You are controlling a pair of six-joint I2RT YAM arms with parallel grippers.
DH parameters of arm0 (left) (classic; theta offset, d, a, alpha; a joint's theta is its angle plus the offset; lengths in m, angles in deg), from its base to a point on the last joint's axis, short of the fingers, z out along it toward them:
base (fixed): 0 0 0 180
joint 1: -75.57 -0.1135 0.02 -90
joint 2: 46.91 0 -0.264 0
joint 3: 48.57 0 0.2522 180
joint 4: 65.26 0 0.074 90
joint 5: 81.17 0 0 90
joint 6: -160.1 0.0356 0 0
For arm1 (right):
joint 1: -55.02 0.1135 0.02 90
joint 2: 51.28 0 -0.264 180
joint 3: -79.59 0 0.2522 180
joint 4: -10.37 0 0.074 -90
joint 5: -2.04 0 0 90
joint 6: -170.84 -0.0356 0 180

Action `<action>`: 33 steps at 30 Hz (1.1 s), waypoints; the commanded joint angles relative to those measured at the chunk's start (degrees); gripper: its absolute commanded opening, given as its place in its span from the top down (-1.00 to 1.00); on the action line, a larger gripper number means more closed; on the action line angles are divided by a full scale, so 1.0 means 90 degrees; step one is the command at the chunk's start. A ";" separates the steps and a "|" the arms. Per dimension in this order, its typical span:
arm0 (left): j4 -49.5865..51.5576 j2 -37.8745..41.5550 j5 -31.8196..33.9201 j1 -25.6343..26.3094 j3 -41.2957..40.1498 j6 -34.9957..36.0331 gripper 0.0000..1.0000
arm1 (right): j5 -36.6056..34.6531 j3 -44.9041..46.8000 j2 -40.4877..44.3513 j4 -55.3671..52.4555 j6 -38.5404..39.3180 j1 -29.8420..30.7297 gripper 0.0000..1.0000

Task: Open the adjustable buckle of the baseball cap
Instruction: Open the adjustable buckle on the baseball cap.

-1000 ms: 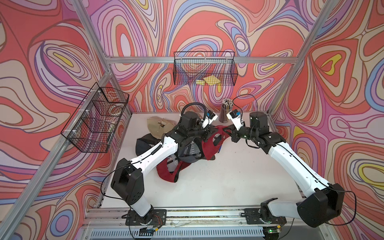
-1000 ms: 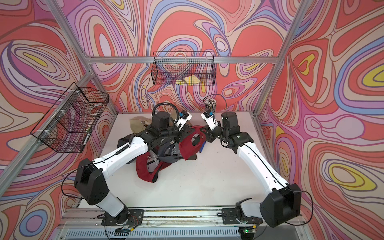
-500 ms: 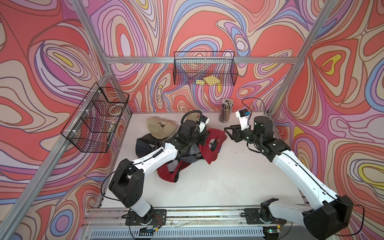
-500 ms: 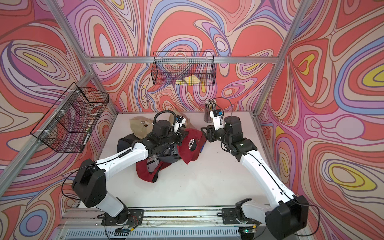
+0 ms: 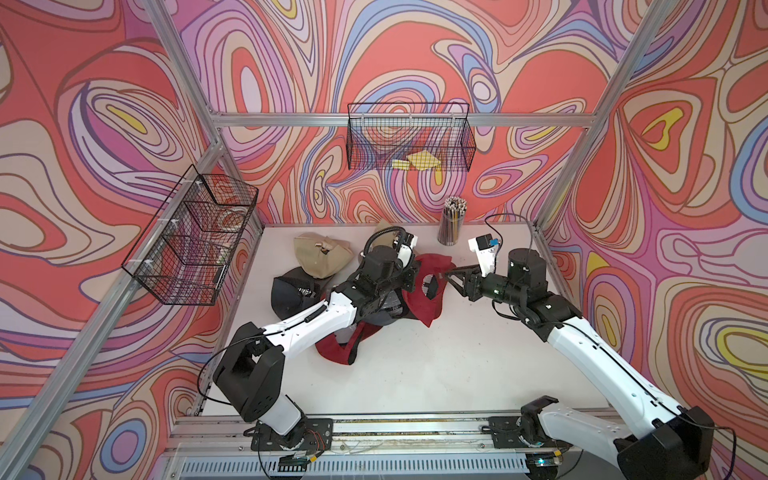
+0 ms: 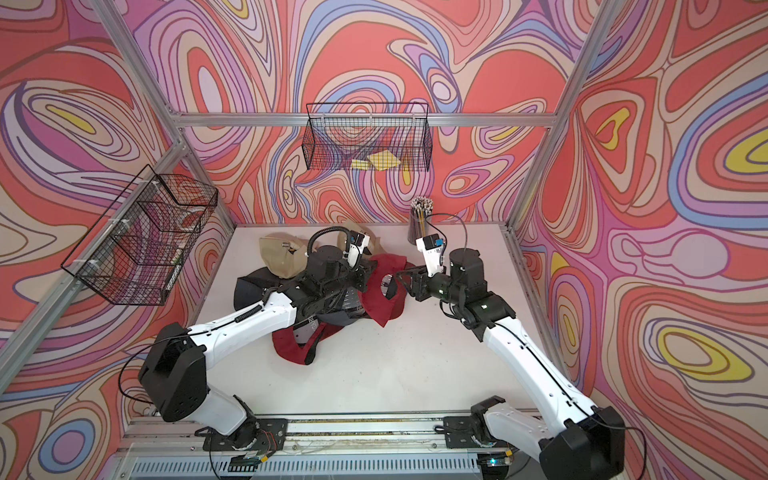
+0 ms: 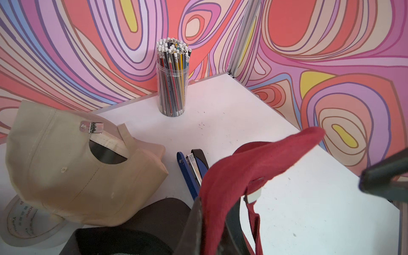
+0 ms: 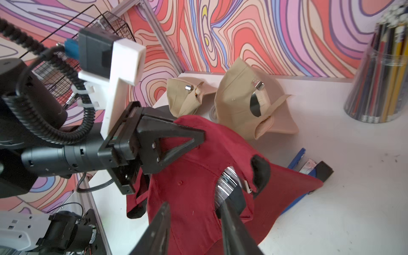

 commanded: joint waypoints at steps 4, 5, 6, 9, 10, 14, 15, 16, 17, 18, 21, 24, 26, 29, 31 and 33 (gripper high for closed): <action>-0.0234 0.0405 0.0020 0.0034 0.0016 -0.0128 1.00 | -0.0059 -0.0221 -0.0432 0.0155 -0.0512 0.0154 0.29; -0.0254 0.0438 0.0032 0.0033 -0.0013 -0.0118 1.00 | -0.0217 -0.0197 -0.0466 0.0206 -0.0686 0.0219 0.29; -0.0276 0.0460 0.0042 0.0039 -0.0039 -0.0102 1.00 | -0.0346 -0.0174 -0.0483 0.0247 -0.0842 0.0288 0.26; -0.0403 0.0502 0.0076 0.0043 -0.0138 -0.0057 1.00 | -0.0951 0.0038 -0.0456 0.0518 -0.1529 0.0546 0.18; -0.0450 0.0496 0.0074 0.0043 -0.0168 -0.0048 1.00 | -0.1164 0.0164 -0.0432 0.0674 -0.1814 0.0625 0.17; -0.0553 0.0466 0.0030 0.0044 -0.0209 -0.0076 1.00 | -0.2036 0.0603 -0.0283 0.1108 -0.2667 0.0940 -0.04; -0.0575 0.0468 0.0026 0.0044 -0.0221 -0.0077 1.00 | -0.2209 0.0677 -0.0248 0.1182 -0.2800 0.1004 -0.10; -0.0597 0.0466 0.0026 0.0042 -0.0236 -0.0077 1.00 | -0.2396 0.0751 -0.0212 0.1245 -0.2957 0.1054 -0.12; -0.0608 0.0471 0.0029 0.0044 -0.0248 -0.0077 1.00 | -0.2574 0.0813 -0.0182 0.1293 -0.3107 0.1091 -0.14; -0.0626 0.0481 0.0030 0.0044 -0.0255 -0.0077 1.00 | -0.2709 0.0868 -0.0152 0.1343 -0.3217 0.1117 -0.15; -0.0693 0.0522 0.0063 0.0061 -0.0312 -0.0067 1.00 | -0.3064 0.0923 -0.0110 0.1407 -0.3484 0.1174 -0.19; -0.0725 0.0554 0.0069 0.0073 -0.0356 -0.0066 1.00 | -0.3219 0.0994 -0.0116 0.1615 -0.3688 0.1178 -0.20; -0.0725 0.0565 0.0077 0.0082 -0.0365 -0.0055 1.00 | -0.3223 0.0963 -0.0191 0.1713 -0.3761 0.1178 -0.23; -0.0725 0.0563 0.0037 0.0093 -0.0368 -0.0047 1.00 | -0.3175 0.0913 -0.0335 0.1875 -0.3905 0.1187 -0.29; -0.0725 0.0564 0.0003 0.0098 -0.0375 -0.0047 1.00 | -0.3252 0.0913 -0.0413 0.1957 -0.4041 0.1197 -0.30; -0.0742 0.0583 -0.0021 0.0103 -0.0383 -0.0047 1.00 | -0.3351 0.0913 -0.0475 0.1988 -0.4135 0.1213 -0.31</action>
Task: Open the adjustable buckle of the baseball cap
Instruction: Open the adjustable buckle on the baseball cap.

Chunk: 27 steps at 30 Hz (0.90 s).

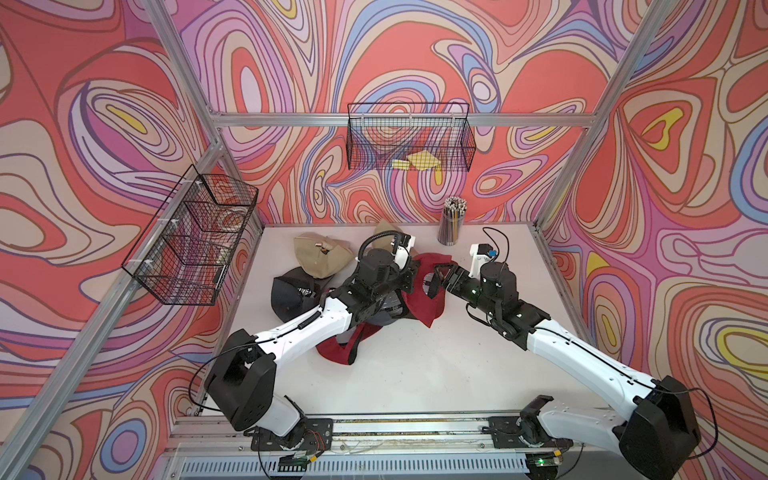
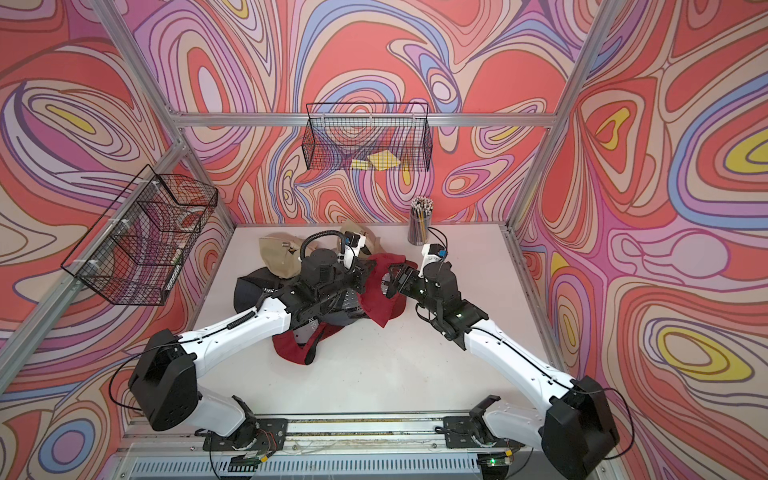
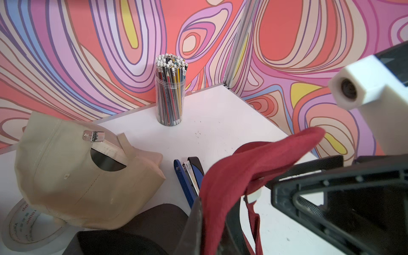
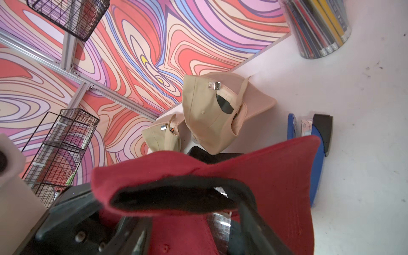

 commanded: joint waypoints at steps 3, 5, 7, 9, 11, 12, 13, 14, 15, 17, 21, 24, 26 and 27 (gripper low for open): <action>-0.0387 0.0309 -0.0074 0.0053 -0.0089 -0.0028 1.00 | -0.0375 0.0019 -0.0177 0.0290 -0.0378 0.0049 -0.32; -0.0422 0.0343 -0.0088 0.0071 -0.0122 -0.0028 1.00 | -0.0469 0.0017 -0.0225 0.0311 -0.0434 0.0053 -0.33; -0.0488 0.0396 -0.0126 0.0089 -0.0180 -0.0042 1.00 | -0.0550 -0.0021 -0.0294 0.0327 -0.0493 0.0056 -0.34; -0.0541 0.0429 -0.0184 0.0096 -0.0225 -0.0057 1.00 | -0.0616 -0.0027 -0.0360 0.0373 -0.0567 0.0063 -0.35; -0.0587 0.0460 -0.0200 0.0120 -0.0272 -0.0067 1.00 | -0.0633 -0.0027 -0.0441 0.0462 -0.0613 0.0069 -0.35; -0.0611 0.0478 -0.0187 0.0132 -0.0306 -0.0057 1.00 | -0.0615 -0.0038 -0.0494 0.0503 -0.0620 0.0063 -0.34; -0.0627 0.0489 -0.0160 0.0132 -0.0315 -0.0057 1.00 | -0.0598 -0.0049 -0.0545 0.0524 -0.0637 0.0063 -0.33; -0.0632 0.0499 -0.0129 0.0132 -0.0336 -0.0057 1.00 | -0.0601 -0.0044 -0.0582 0.0559 -0.0652 0.0064 -0.31; -0.0637 0.0517 -0.0117 0.0132 -0.0344 -0.0050 1.00 | -0.0605 -0.0042 -0.0606 0.0585 -0.0662 0.0063 -0.30; -0.0608 0.0538 -0.0099 0.0132 -0.0341 -0.0014 1.00 | -0.0644 -0.0009 -0.0600 0.0584 -0.0672 0.0065 -0.24; -0.0544 0.0567 0.0019 0.0131 -0.0328 0.0030 1.00 | -0.0771 0.0117 -0.0494 0.0581 -0.0701 0.0068 -0.07; -0.0534 0.0588 0.0116 0.0128 -0.0325 0.0050 1.00 | -0.0847 0.0223 -0.0414 0.0555 -0.0715 0.0064 0.02; -0.0489 0.0598 0.0225 0.0131 -0.0313 0.0098 1.00 | -0.0879 0.0271 -0.0359 0.0537 -0.0730 0.0063 0.03; -0.0451 0.0612 0.0267 0.0132 -0.0295 0.0125 1.00 | -0.0882 0.0302 -0.0328 0.0536 -0.0725 0.0064 0.03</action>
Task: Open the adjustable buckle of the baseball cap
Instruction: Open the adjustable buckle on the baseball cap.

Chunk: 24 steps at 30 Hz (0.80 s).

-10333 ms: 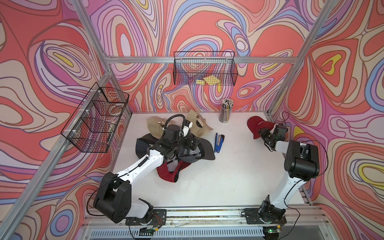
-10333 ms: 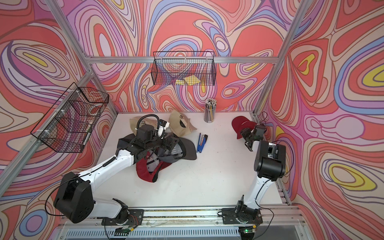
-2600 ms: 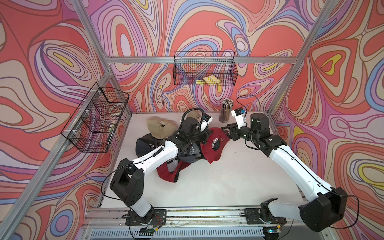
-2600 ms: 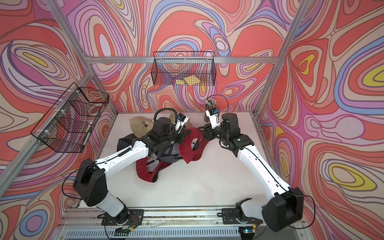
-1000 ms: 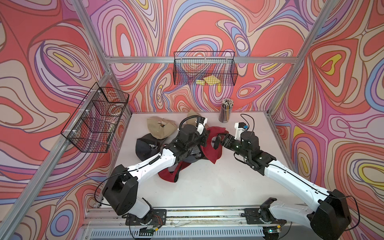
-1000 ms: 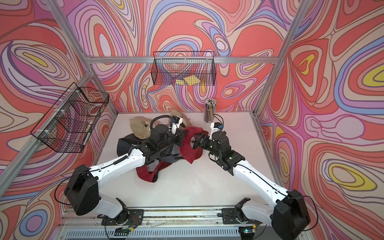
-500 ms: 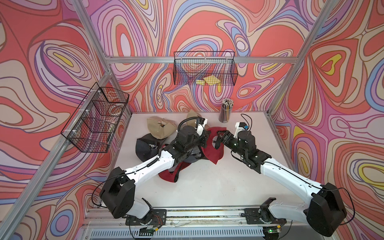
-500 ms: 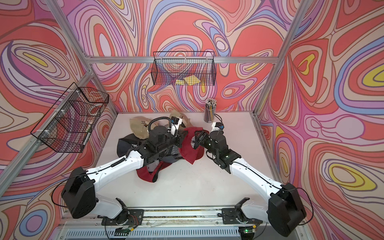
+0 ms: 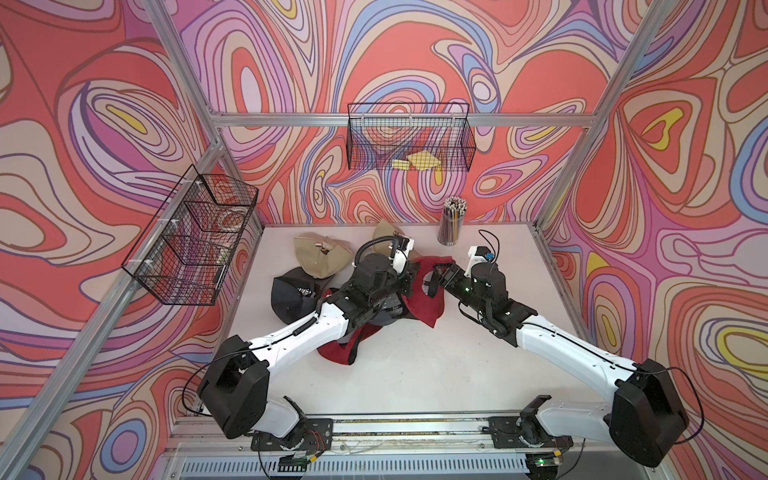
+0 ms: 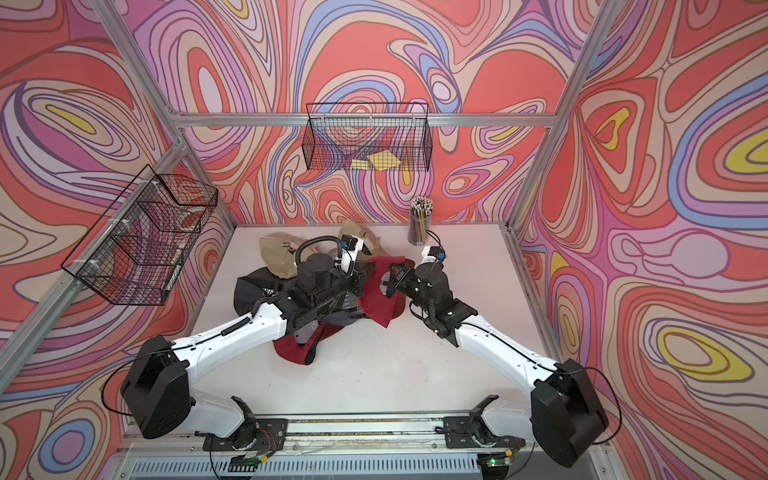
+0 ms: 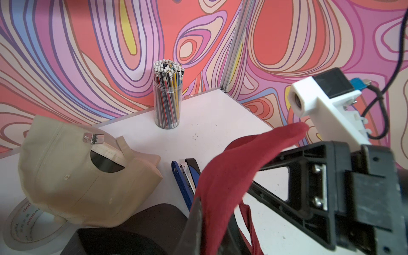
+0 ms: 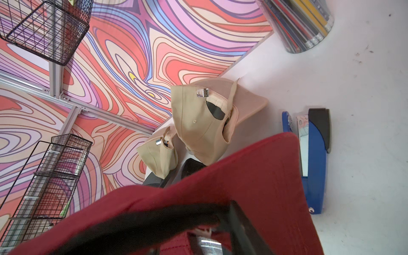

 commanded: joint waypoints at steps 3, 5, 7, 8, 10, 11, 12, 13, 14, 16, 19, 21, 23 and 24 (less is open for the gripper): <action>-0.0177 0.0330 0.0232 0.0038 0.0058 0.0128 1.00 | -0.0343 0.0245 0.0231 -0.0009 -0.0001 -0.0010 0.12; -0.0131 0.0330 0.0274 0.0033 0.0076 0.0147 1.00 | -0.0350 0.0270 0.0252 -0.0023 0.0011 -0.0009 0.19; -0.0089 0.0322 0.0308 0.0038 0.0102 0.0167 1.00 | -0.0302 0.0295 0.0261 0.0008 0.0022 -0.0010 0.22; -0.0072 0.0321 0.0313 0.0038 0.0115 0.0177 1.00 | -0.0269 0.0315 0.0261 0.0060 0.0059 -0.0010 0.25; -0.0045 0.0321 0.0302 0.0038 0.0137 0.0187 1.00 | -0.0242 0.0321 0.0288 0.0074 0.0108 -0.0009 0.33; -0.0026 0.0311 0.0309 0.0038 0.0156 0.0199 1.00 | -0.0233 0.0319 0.0298 0.0060 0.0133 -0.0010 0.36; -0.0002 0.0311 0.0330 0.0038 0.0162 0.0211 1.00 | -0.0222 0.0320 0.0310 0.0027 0.0145 -0.0010 0.38; 0.0014 0.0319 0.0341 0.0038 0.0160 0.0216 1.00 | -0.0225 0.0330 0.0324 0.0008 0.0144 -0.0008 0.41; 0.0019 0.0321 0.0364 0.0038 0.0165 0.0226 1.00 | -0.0246 0.0353 0.0342 -0.0005 0.0145 -0.0007 0.45; 0.0028 0.0330 0.0405 0.0038 0.0164 0.0236 1.00 | -0.0271 0.0397 0.0369 0.0005 0.0123 -0.0010 0.51; 0.0019 0.0340 0.0421 0.0038 0.0166 0.0246 1.00 | -0.0289 0.0437 0.0388 0.0005 0.0106 -0.0009 0.60; 0.0019 0.0340 0.0410 0.0038 0.0169 0.0246 1.00 | -0.0287 0.0455 0.0391 0.0005 0.0098 -0.0010 0.64; 0.0019 0.0340 0.0390 0.0038 0.0171 0.0236 1.00 | -0.0282 0.0456 0.0379 0.0005 0.0101 -0.0007 0.67; 0.0009 0.0340 0.0380 0.0038 0.0160 0.0226 1.00 | -0.0272 0.0456 0.0379 0.0014 0.0105 -0.0005 0.70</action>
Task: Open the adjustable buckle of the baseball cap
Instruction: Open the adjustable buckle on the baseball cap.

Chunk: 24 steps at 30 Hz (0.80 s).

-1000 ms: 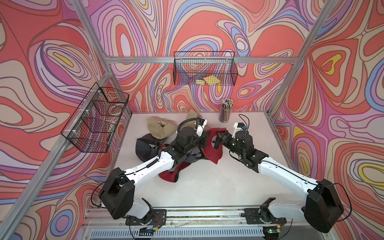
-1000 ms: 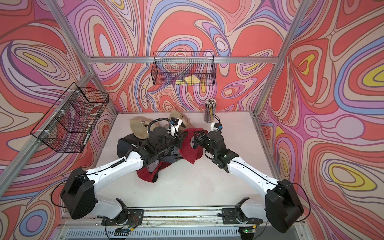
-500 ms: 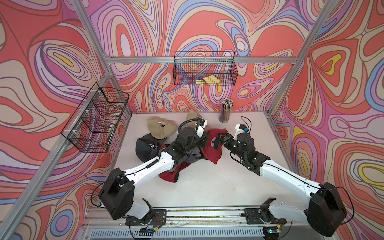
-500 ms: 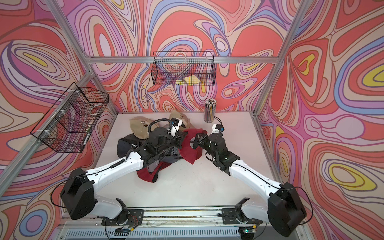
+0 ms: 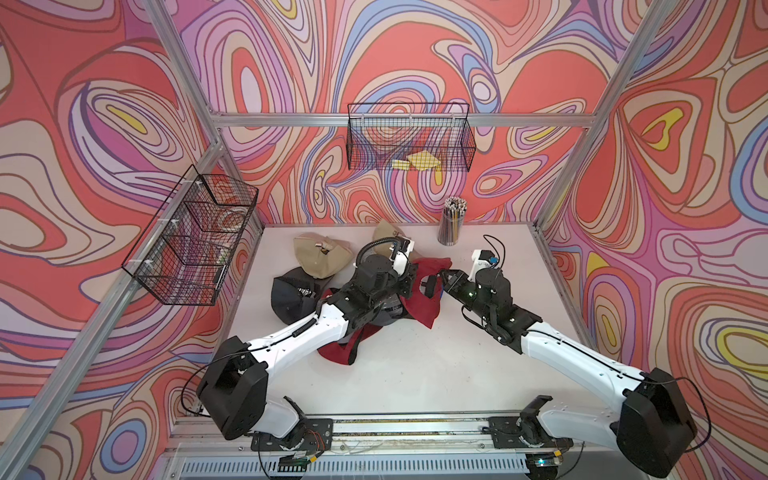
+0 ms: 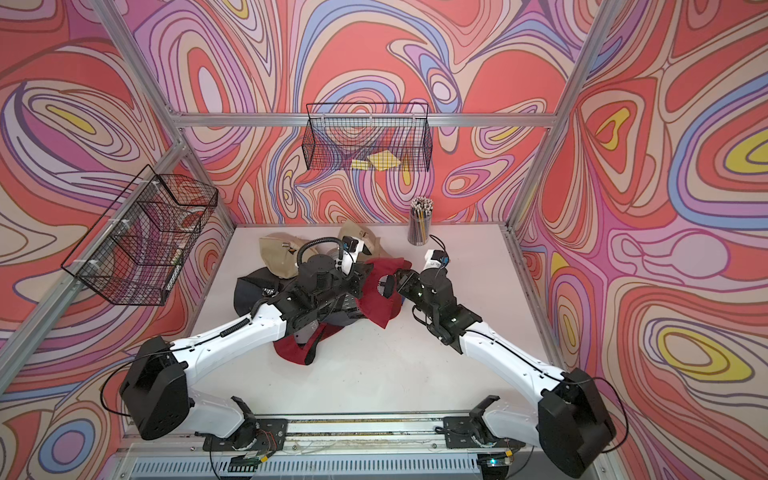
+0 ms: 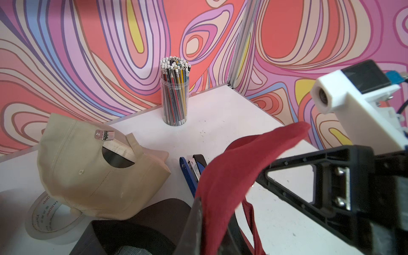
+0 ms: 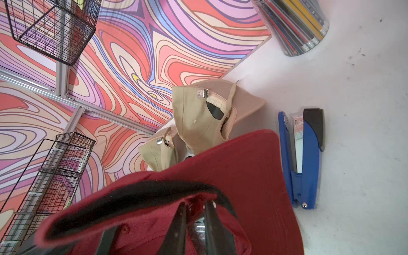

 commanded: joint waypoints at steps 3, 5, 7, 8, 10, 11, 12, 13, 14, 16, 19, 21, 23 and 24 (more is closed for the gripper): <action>-0.0224 0.0284 0.0047 0.0001 0.0140 0.0003 1.00 | -0.0179 0.0119 0.0034 -0.0093 0.0045 -0.0029 0.81; -0.0234 0.0265 0.0032 -0.0001 0.0129 -0.0017 1.00 | -0.0161 0.0117 0.0024 -0.0082 0.0060 -0.0029 0.91; -0.0232 0.0245 0.0070 0.0001 0.0143 -0.0017 1.00 | -0.0165 0.0132 0.0038 -0.0103 0.0075 -0.0029 1.00; -0.0234 0.0245 0.0101 -0.0001 0.0139 -0.0017 1.00 | -0.0180 0.0146 0.0057 -0.0123 0.0092 -0.0029 1.00; -0.0234 0.0245 0.0185 -0.0001 0.0161 0.0004 1.00 | -0.0253 0.0167 0.0113 -0.0189 0.0122 -0.0029 1.00; -0.0225 0.0238 0.0224 -0.0013 0.0180 0.0012 1.00 | -0.0291 0.0190 0.0144 -0.0223 0.0137 -0.0030 1.00; -0.0215 0.0233 0.0252 -0.0008 0.0196 0.0012 1.00 | -0.0321 0.0198 0.0184 -0.0252 0.0152 -0.0029 1.00; -0.0200 0.0235 0.0272 -0.0008 0.0206 0.0021 1.00 | -0.0346 0.0220 0.0213 -0.0295 0.0170 -0.0029 1.00; -0.0193 0.0226 0.0314 -0.0019 0.0224 0.0022 1.00 | -0.0388 0.0234 0.0252 -0.0339 0.0195 -0.0021 1.00; -0.0178 0.0217 0.0346 -0.0036 0.0241 0.0003 1.00 | -0.0441 0.0272 0.0314 -0.0432 0.0238 -0.0039 1.00; -0.0156 0.0235 0.0352 -0.0067 0.0258 -0.0044 1.00 | -0.0508 0.0350 0.0407 -0.0574 0.0331 -0.0032 1.00; -0.0132 0.0235 0.0340 -0.0086 0.0261 -0.0056 1.00 | -0.0559 0.0398 0.0494 -0.0639 0.0427 -0.0034 1.00; -0.0066 0.0217 0.0322 -0.0106 0.0292 -0.0078 1.00 | -0.0503 0.0431 0.0621 -0.0641 0.0626 -0.0039 1.00; -0.0036 0.0198 0.0300 -0.0115 0.0314 -0.0094 1.00 | -0.0430 0.0404 0.0664 -0.0667 0.0768 -0.0039 0.99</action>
